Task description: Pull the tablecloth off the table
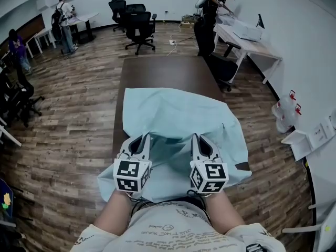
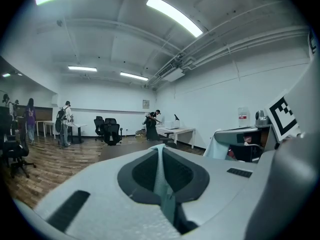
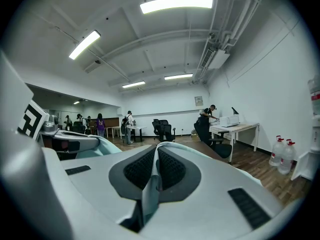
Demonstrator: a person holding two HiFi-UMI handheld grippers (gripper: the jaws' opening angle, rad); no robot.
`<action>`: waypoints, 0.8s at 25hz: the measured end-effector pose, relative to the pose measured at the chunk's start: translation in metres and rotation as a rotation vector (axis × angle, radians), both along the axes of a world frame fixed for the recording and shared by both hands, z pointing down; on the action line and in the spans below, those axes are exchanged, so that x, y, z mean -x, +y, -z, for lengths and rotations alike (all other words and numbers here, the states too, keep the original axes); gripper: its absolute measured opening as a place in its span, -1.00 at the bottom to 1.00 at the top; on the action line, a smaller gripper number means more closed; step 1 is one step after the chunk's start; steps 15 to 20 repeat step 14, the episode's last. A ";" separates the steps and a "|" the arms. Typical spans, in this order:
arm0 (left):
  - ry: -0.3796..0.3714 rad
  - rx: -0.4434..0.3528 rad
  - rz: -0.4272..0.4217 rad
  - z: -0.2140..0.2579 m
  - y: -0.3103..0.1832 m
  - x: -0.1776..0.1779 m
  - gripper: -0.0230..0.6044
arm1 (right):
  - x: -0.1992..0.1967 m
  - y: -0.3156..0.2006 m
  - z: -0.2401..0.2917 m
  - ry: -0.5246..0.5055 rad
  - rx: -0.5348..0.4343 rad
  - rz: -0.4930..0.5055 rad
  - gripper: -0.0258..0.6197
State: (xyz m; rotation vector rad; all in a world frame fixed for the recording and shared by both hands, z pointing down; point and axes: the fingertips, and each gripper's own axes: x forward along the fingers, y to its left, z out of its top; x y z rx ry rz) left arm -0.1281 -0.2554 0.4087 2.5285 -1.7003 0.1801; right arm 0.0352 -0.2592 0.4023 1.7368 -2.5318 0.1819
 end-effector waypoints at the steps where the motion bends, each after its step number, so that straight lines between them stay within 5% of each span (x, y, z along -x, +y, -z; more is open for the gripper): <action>1: -0.003 0.004 0.000 -0.001 0.000 0.000 -0.90 | 0.000 0.000 -0.001 0.002 0.002 -0.001 -0.87; 20: -0.025 0.039 -0.001 -0.016 0.011 -0.003 -0.90 | -0.006 0.009 -0.013 0.009 0.029 -0.011 -0.87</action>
